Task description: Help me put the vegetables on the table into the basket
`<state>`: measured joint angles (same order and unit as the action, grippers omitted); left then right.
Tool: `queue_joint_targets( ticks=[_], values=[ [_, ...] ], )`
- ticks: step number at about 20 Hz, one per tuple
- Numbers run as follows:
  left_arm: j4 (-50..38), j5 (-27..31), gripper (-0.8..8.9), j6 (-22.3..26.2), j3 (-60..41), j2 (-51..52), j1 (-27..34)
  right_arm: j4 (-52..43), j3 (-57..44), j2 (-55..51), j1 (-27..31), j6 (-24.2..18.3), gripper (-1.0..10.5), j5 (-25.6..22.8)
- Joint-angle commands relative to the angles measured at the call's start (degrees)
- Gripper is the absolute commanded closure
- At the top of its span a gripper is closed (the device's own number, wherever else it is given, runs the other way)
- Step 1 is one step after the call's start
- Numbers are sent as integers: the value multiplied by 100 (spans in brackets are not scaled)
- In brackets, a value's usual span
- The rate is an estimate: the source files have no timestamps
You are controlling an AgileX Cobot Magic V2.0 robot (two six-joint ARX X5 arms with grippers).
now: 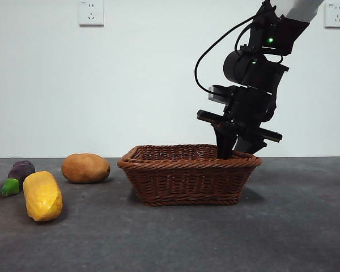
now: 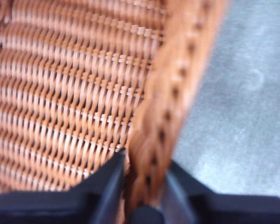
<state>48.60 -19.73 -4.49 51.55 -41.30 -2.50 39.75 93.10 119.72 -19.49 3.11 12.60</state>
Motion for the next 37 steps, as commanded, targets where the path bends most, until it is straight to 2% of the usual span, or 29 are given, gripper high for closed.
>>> queue_joint_targets(
  ticks=[1,6,11,14,19,27,30,37],
  values=[
    [22,-17,186,-2,-2,-125,17,-85,15,90,-7,136,961,-2],
    [131,-20,186,-173,-2,-522,17,-26,28,-323,-7,127,961,0],
    [94,-20,186,-739,-2,-1084,-142,240,35,-2118,-4,-37,961,-4],
    [-275,-9,187,-1172,-2,-1692,-503,586,35,-3145,-4,-219,961,-4],
    [-780,505,189,-1622,24,-2977,-1062,1266,35,-4229,-4,-496,961,0],
    [-439,1169,190,-1980,1062,-4459,-1447,1838,35,-4651,-4,-704,959,238],
    [-15,1698,190,-2044,1506,-4865,-1672,1910,35,-4649,-7,-785,959,240],
    [315,1784,190,-2555,1635,-5331,-1746,1895,35,-4649,-4,-835,959,238]
  ],
)
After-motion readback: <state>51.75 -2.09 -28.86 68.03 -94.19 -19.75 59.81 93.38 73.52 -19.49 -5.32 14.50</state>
